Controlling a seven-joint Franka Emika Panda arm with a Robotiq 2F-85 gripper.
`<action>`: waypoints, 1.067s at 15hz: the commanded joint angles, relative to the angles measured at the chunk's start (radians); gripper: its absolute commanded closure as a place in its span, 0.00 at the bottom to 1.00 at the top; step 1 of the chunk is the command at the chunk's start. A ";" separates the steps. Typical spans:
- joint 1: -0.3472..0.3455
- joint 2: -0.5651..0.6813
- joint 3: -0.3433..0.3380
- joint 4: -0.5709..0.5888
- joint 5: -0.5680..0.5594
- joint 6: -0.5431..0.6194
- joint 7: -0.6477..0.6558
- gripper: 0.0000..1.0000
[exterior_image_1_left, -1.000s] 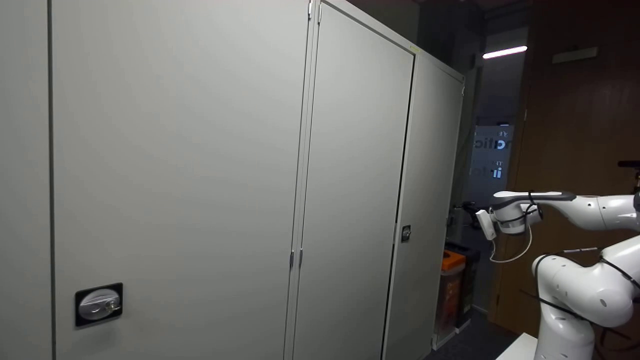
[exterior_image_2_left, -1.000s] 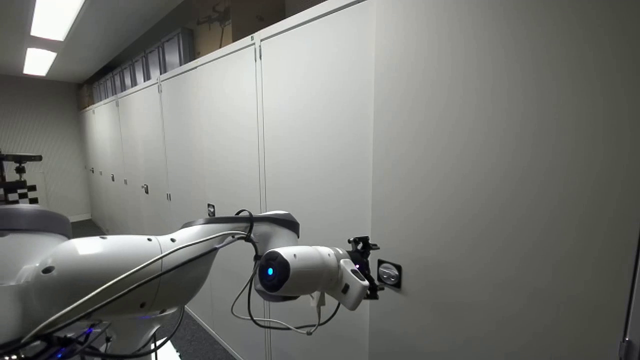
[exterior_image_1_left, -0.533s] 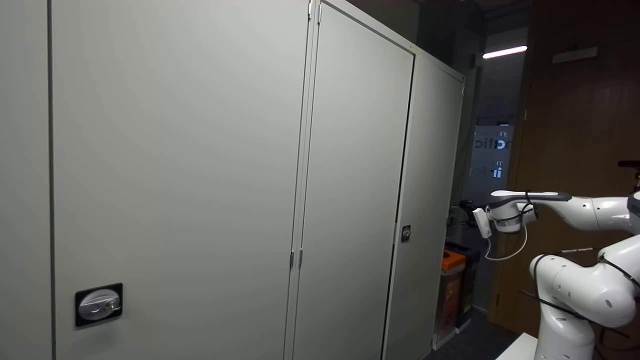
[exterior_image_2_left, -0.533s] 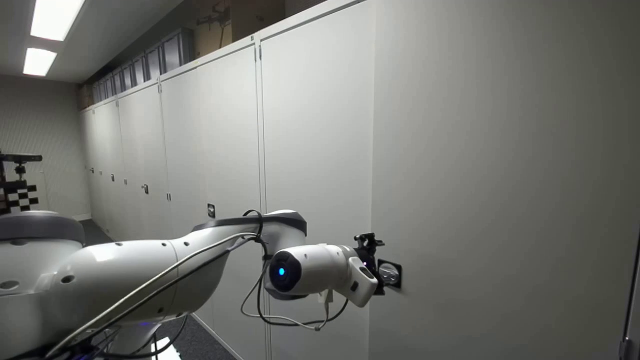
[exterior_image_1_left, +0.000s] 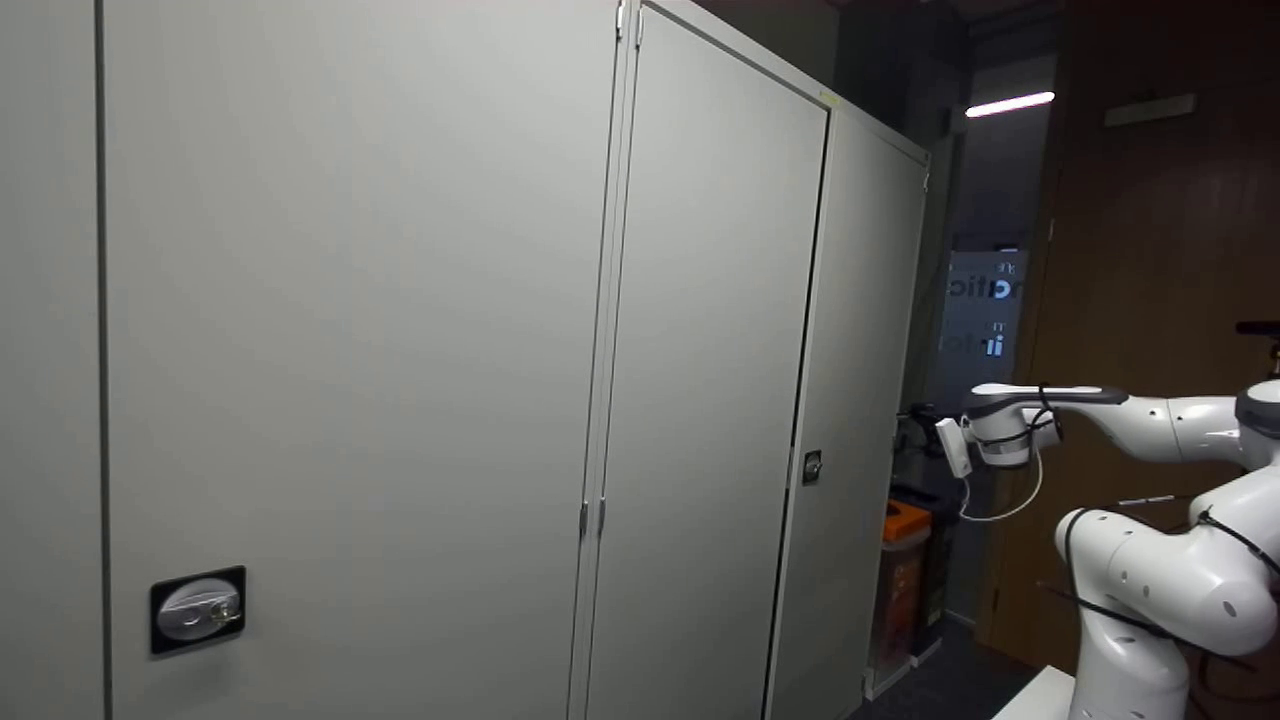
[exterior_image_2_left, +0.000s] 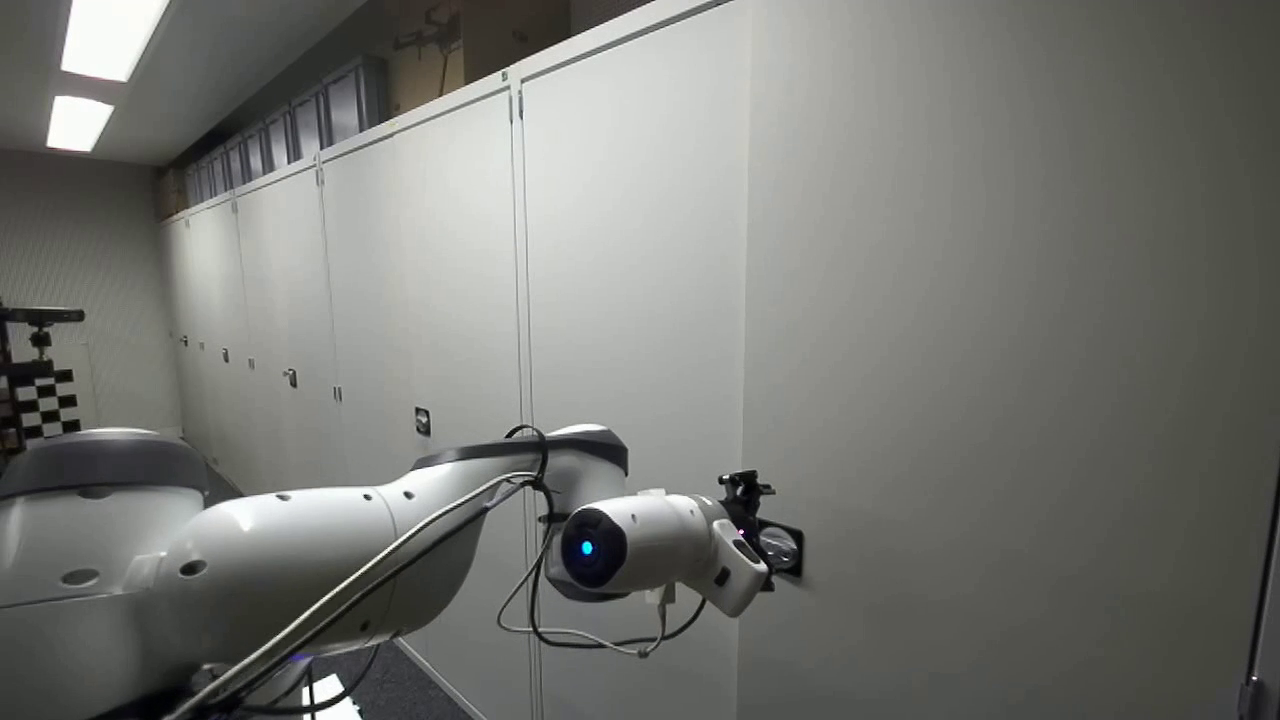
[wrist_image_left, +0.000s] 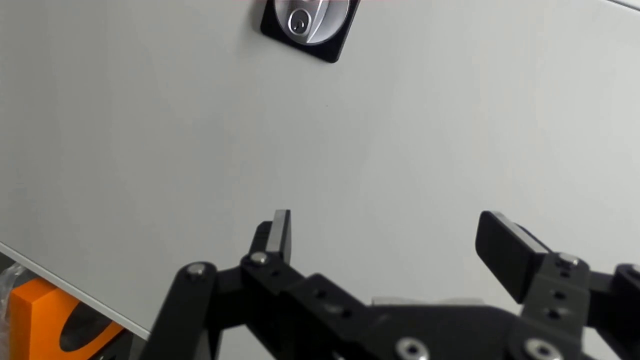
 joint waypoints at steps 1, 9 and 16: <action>0.049 -0.076 -0.008 0.049 0.001 -0.027 0.032 0.00; 0.076 -0.169 -0.019 0.057 0.006 -0.065 0.057 0.00; 0.085 -0.213 -0.045 0.071 0.017 -0.107 0.061 0.00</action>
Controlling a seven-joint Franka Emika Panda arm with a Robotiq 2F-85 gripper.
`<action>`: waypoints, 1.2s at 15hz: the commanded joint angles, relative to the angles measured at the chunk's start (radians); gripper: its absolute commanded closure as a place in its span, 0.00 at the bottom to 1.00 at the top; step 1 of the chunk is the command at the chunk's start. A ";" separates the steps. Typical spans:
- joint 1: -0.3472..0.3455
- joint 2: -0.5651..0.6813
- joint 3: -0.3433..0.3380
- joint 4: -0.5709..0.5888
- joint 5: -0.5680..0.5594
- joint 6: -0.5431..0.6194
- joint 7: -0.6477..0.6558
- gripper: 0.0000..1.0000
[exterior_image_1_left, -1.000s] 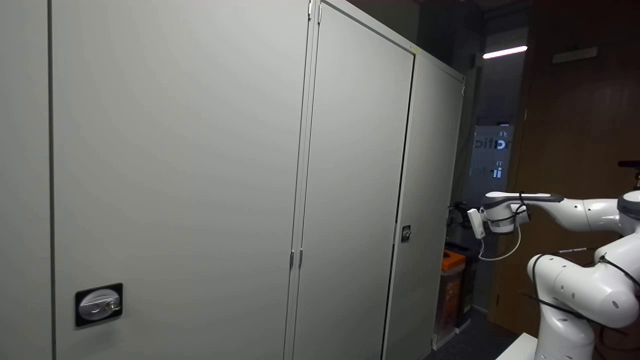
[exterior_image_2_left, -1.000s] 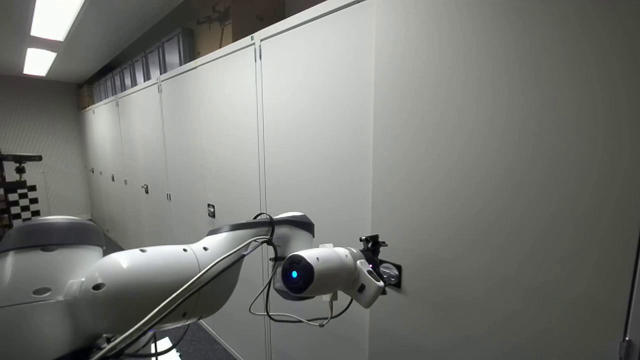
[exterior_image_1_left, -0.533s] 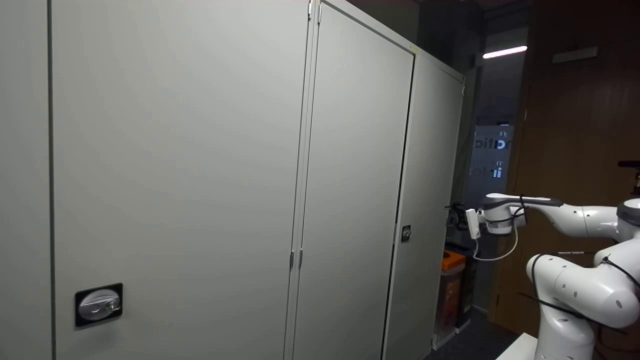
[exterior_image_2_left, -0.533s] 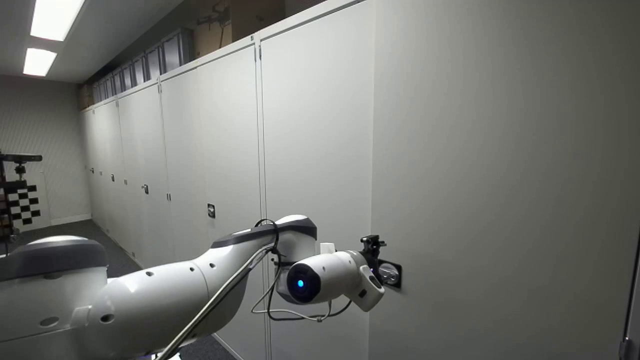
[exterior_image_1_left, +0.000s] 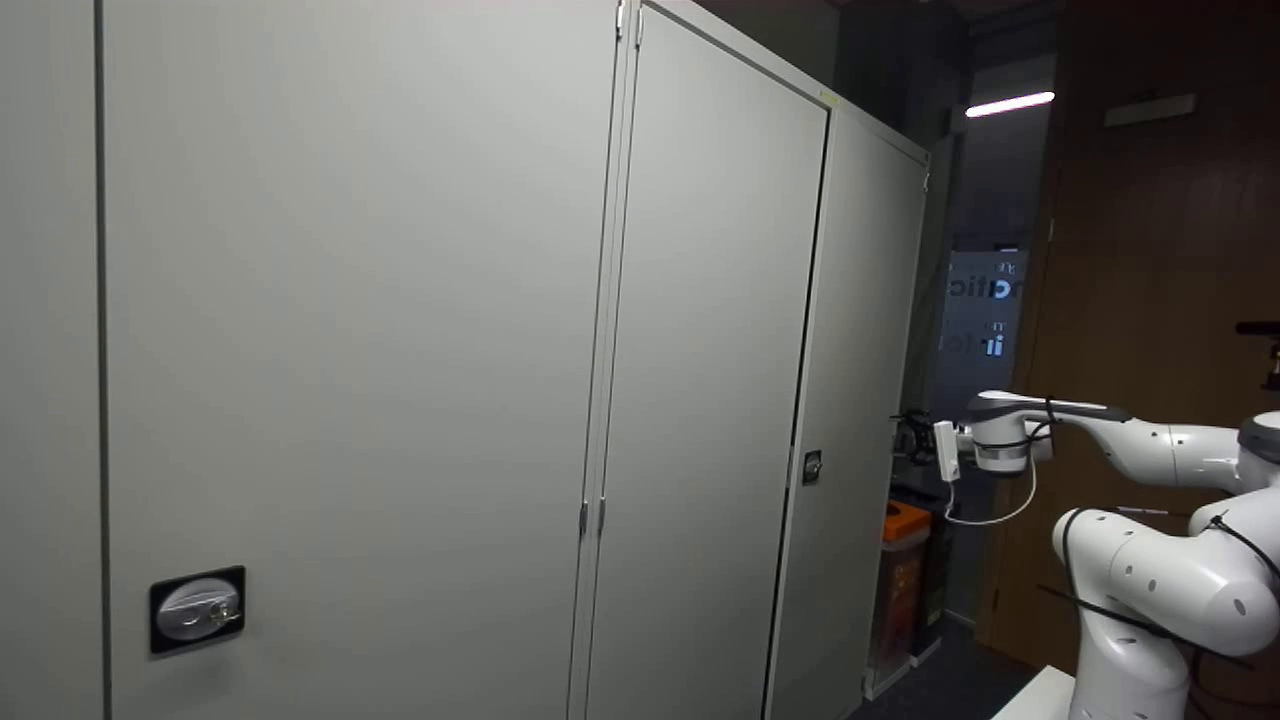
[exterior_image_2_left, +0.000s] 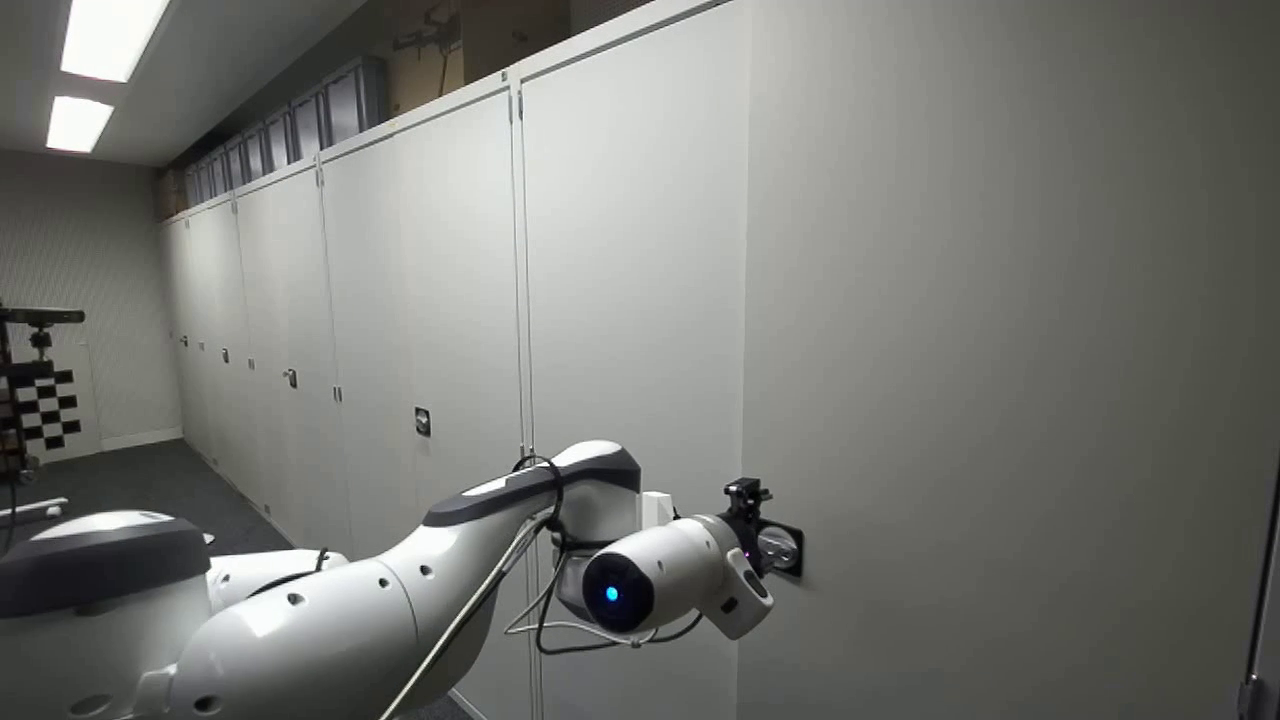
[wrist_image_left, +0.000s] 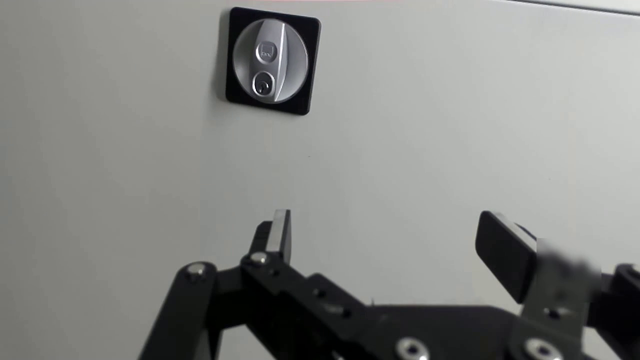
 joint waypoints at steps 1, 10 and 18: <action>0.034 -0.039 -0.017 0.049 0.015 -0.039 0.005 0.00; 0.086 -0.046 -0.074 0.084 0.012 -0.047 0.001 0.00; 0.155 -0.046 -0.126 0.126 -0.011 -0.038 -0.024 0.00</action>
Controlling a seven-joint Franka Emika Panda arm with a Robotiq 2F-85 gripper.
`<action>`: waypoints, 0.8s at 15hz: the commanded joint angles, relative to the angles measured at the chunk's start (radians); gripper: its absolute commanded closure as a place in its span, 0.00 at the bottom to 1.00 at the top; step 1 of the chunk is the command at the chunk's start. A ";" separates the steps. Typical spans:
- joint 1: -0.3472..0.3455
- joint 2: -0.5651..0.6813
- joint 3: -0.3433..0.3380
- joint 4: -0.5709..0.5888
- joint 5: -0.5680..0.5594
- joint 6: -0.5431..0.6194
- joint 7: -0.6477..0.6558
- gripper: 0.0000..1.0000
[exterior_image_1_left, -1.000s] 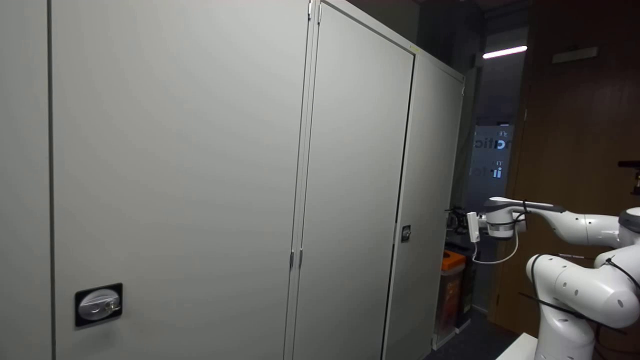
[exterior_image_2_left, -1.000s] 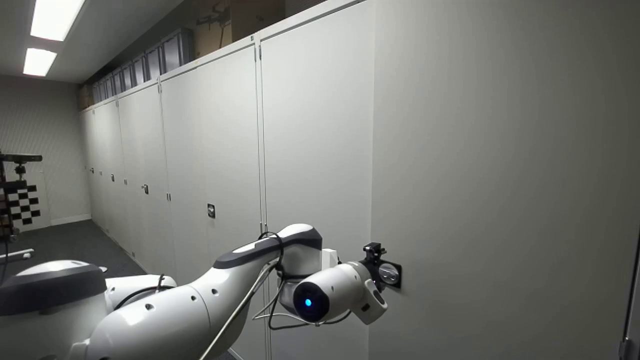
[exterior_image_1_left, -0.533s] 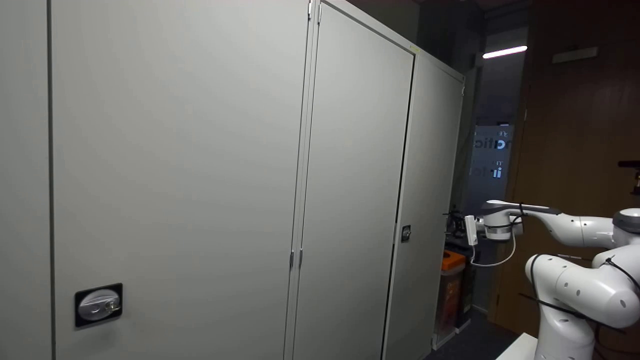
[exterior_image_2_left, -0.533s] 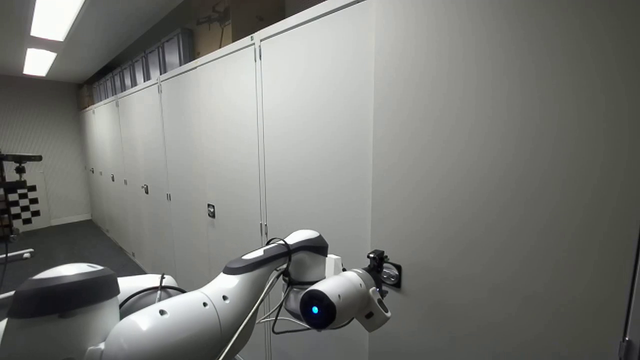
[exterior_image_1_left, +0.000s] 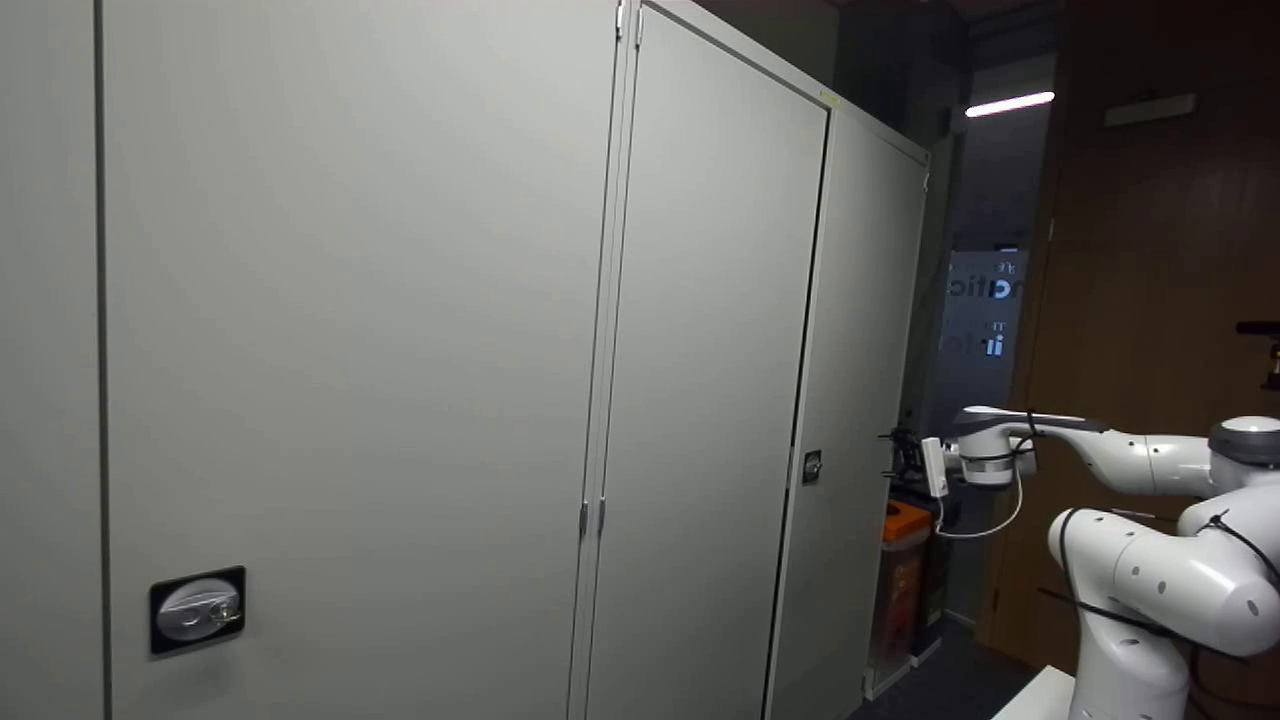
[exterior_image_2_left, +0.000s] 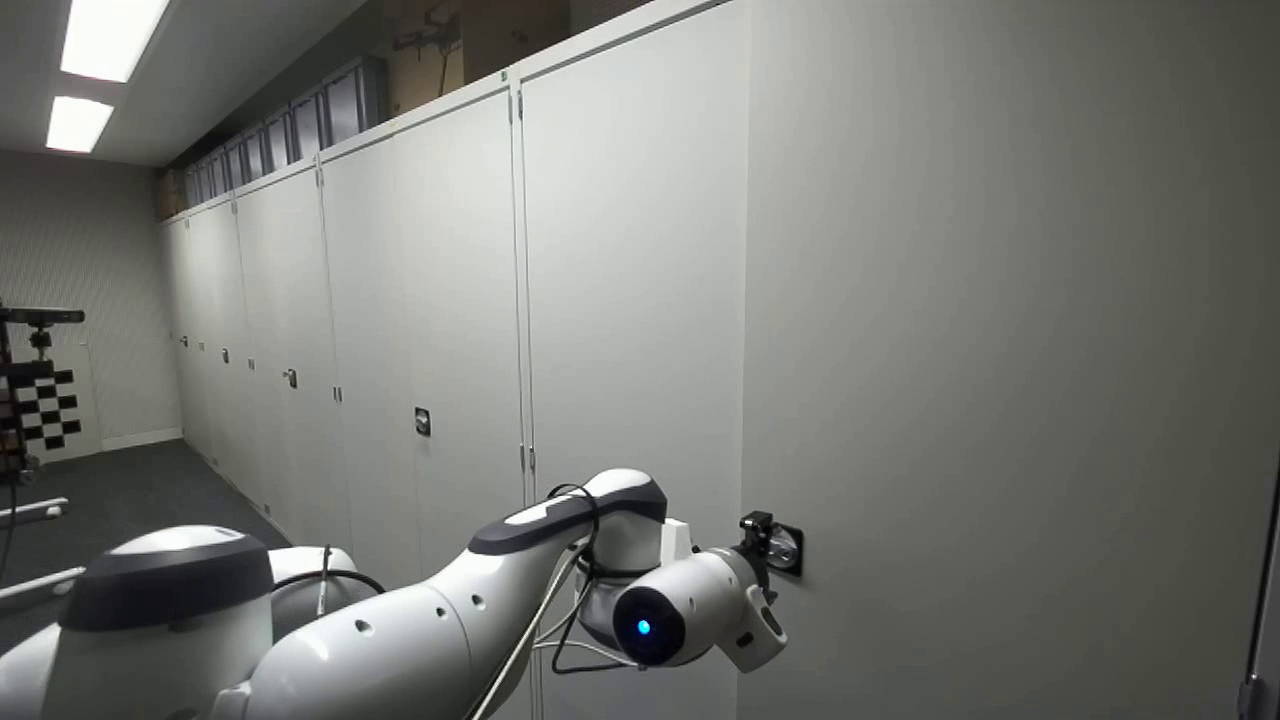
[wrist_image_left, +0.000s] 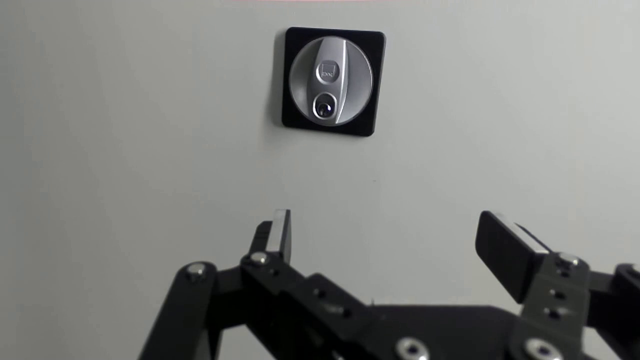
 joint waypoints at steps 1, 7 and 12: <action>0.059 -0.019 -0.020 0.066 -0.012 -0.014 -0.025 0.00; 0.065 0.002 -0.025 0.056 -0.001 -0.006 -0.015 0.00; 0.069 0.002 -0.025 0.061 -0.001 -0.007 -0.015 0.00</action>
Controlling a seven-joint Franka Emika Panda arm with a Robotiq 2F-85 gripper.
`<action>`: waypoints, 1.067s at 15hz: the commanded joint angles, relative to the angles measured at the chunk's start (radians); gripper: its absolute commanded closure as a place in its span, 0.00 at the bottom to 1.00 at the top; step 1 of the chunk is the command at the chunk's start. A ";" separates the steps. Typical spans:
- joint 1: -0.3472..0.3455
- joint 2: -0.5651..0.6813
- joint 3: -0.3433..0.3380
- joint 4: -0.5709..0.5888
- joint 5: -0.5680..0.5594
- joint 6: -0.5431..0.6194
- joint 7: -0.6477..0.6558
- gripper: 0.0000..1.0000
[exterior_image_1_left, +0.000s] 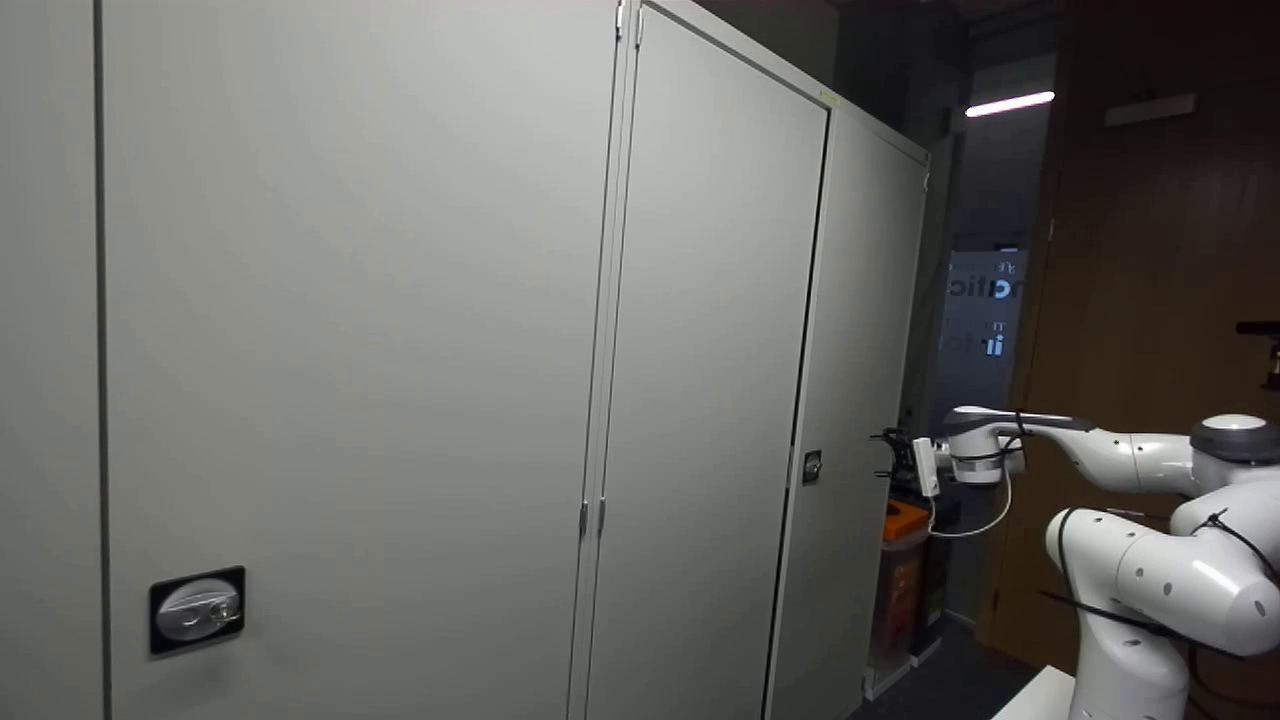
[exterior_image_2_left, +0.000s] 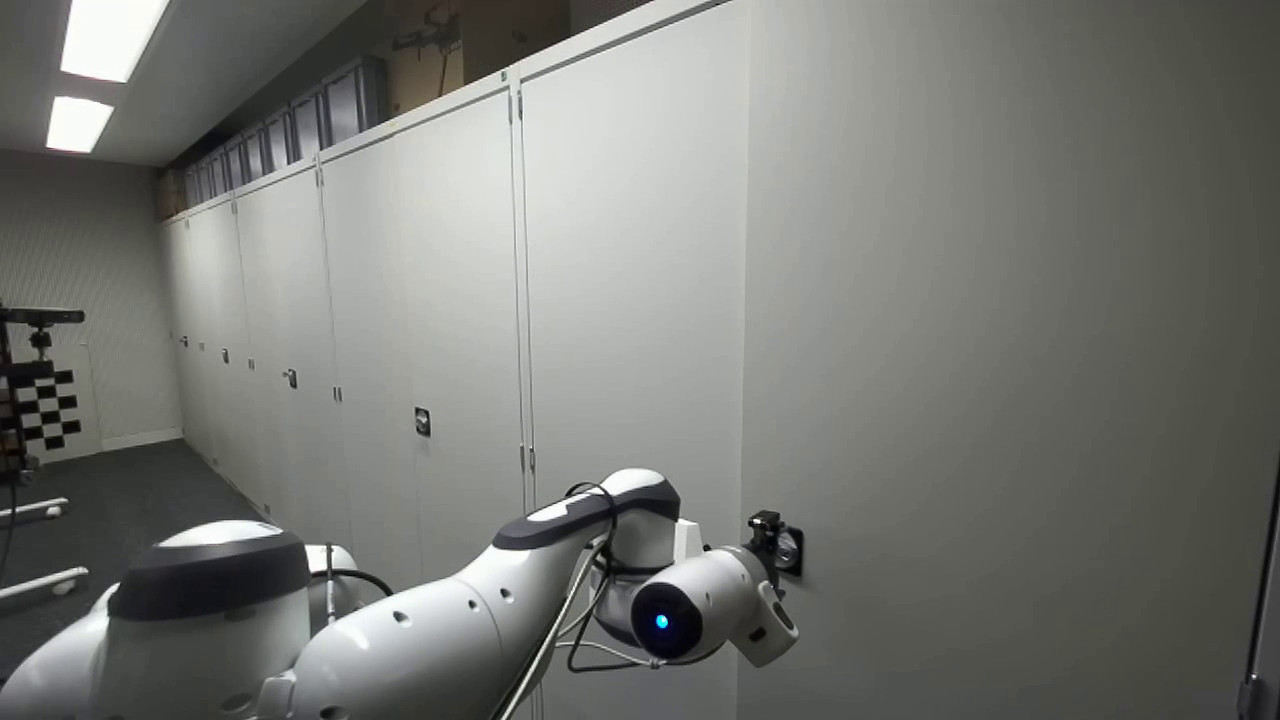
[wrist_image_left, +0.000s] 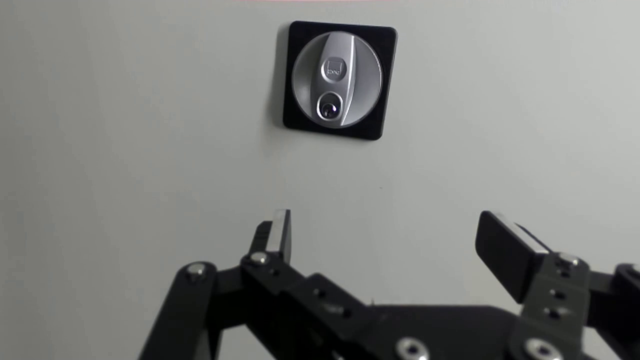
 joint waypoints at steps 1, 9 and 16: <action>-0.001 0.002 0.001 0.002 0.002 -0.004 0.000 0.00; 0.085 -0.069 0.001 0.010 -0.030 0.149 -0.027 0.00; 0.172 -0.138 -0.016 0.015 -0.093 0.189 -0.063 0.00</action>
